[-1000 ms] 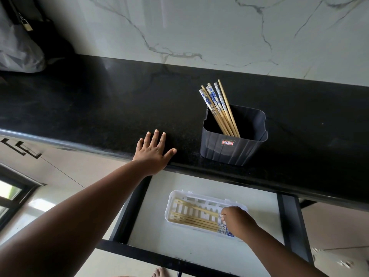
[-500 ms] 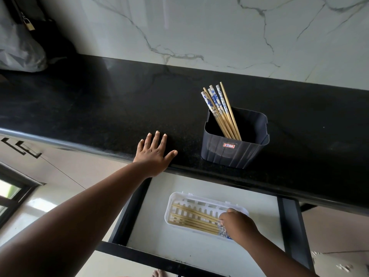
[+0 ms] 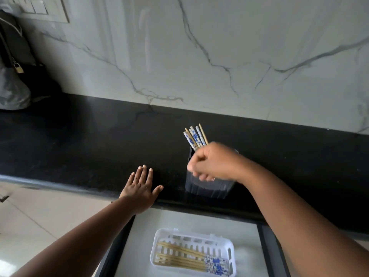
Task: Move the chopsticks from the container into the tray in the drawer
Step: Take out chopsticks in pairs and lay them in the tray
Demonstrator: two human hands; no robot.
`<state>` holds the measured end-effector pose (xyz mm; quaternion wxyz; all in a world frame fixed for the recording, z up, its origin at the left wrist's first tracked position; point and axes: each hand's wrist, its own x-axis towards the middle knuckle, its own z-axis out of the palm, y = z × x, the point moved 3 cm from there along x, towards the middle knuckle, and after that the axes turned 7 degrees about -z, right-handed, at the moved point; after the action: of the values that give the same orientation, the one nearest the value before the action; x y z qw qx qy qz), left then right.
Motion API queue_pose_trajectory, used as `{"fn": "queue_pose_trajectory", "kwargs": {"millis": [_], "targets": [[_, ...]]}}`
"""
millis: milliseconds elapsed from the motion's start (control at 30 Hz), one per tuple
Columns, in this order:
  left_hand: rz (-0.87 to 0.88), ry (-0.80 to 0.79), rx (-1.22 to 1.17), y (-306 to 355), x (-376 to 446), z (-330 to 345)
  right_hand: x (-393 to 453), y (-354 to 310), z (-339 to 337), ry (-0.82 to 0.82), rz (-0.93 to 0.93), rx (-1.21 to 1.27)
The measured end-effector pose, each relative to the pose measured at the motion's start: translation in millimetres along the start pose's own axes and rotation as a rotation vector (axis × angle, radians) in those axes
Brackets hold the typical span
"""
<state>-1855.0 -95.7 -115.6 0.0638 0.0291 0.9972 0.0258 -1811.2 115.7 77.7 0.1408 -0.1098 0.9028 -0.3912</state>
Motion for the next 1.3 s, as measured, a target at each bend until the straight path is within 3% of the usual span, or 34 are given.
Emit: {"fn": "queue_pose_trajectory", "kwargs": {"millis": [67, 133, 467, 967, 1133, 1300], "targets": [[-0.001, -0.020, -0.029, 0, 0, -1, 19, -2, -19, 0.209, -0.039, -0.098], [-0.006, -0.047, -0.046, -1, 1, -2, 38, 7, -23, 0.316, -0.034, -0.262], [-0.005, -0.115, -0.117, -2, 3, -5, 71, 45, 13, 0.447, 0.065, -0.507], [0.019, -0.122, -0.130, -3, 3, -5, 79, 48, 18, 0.426, 0.183, -0.629], [0.018, -0.124, -0.119, -3, 3, -6, 69, 43, -9, 0.519, 0.054, -0.497], [-0.029, -0.197, -0.043, 1, 2, -14, 36, 5, -70, 0.665, -0.221, 0.188]]}}
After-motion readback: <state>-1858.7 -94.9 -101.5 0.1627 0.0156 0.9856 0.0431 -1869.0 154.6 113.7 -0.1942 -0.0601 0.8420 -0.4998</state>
